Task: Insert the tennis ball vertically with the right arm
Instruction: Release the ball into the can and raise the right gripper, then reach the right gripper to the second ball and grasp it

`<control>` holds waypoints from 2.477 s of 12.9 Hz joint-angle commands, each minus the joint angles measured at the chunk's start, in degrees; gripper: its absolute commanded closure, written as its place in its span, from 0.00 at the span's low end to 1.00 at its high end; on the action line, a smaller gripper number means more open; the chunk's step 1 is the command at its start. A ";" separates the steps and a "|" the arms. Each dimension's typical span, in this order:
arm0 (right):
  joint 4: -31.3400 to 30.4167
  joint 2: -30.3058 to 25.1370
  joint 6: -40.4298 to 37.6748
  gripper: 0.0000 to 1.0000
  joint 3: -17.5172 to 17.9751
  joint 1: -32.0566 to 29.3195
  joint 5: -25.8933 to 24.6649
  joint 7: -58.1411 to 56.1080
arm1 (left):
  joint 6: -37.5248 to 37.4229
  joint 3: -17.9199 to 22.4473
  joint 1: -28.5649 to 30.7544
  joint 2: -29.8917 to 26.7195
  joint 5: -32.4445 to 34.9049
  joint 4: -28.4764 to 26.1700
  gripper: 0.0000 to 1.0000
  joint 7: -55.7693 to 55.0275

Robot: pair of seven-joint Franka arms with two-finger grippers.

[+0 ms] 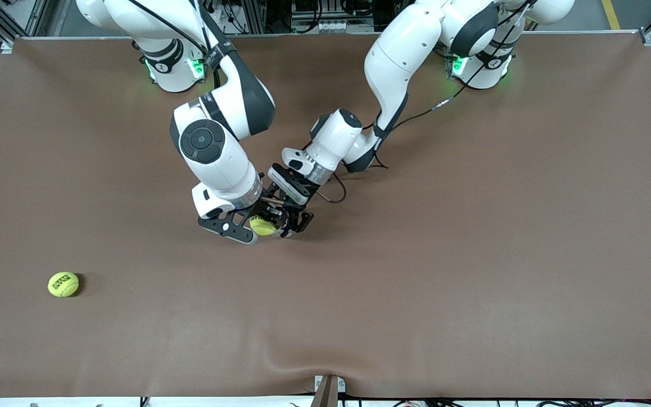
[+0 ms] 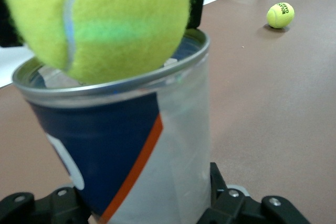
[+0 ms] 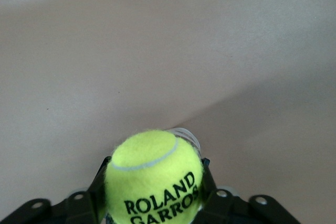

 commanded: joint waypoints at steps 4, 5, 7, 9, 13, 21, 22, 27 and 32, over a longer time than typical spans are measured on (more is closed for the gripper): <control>-0.33 0.15 0.10 0.00 -0.19 0.44 -0.32 0.62 | 1.08 0.57 -0.91 0.49 -0.81 1.03 0.17 0.11; -0.15 -0.37 -0.33 0.00 -0.19 -0.09 -0.32 -0.17 | 1.08 0.57 -0.91 0.40 -0.81 1.03 0.17 0.11; 2.03 -1.77 -6.02 0.00 -0.81 -3.15 -0.15 -7.60 | 1.00 0.57 -0.91 0.31 -0.90 1.03 0.16 0.11; 4.76 -3.27 -12.79 0.00 -0.72 -9.73 0.64 -18.75 | 1.08 0.57 -0.91 0.22 -0.98 1.03 0.14 0.02; 5.91 -2.49 -15.02 0.00 -0.90 -26.25 0.21 -48.18 | 1.52 0.39 -0.91 0.13 -1.07 0.94 0.12 0.02; 5.83 8.40 5.34 0.00 -0.90 -38.66 -12.53 -71.53 | 2.14 0.30 -0.91 0.05 -1.25 0.94 0.08 -0.07; 5.83 9.90 8.07 0.00 -0.81 -40.85 -11.93 -75.20 | 2.14 0.30 -0.91 0.05 -1.42 0.94 0.08 -0.07; 5.74 14.39 14.78 0.00 1.28 -46.84 -10.70 -79.46 | 2.31 0.22 -0.82 0.05 -1.43 0.85 0.05 -0.07; 5.91 17.73 15.65 0.00 3.41 -49.84 -7.00 -80.34 | 2.49 0.22 -0.91 -0.04 -1.43 0.85 0.04 -0.07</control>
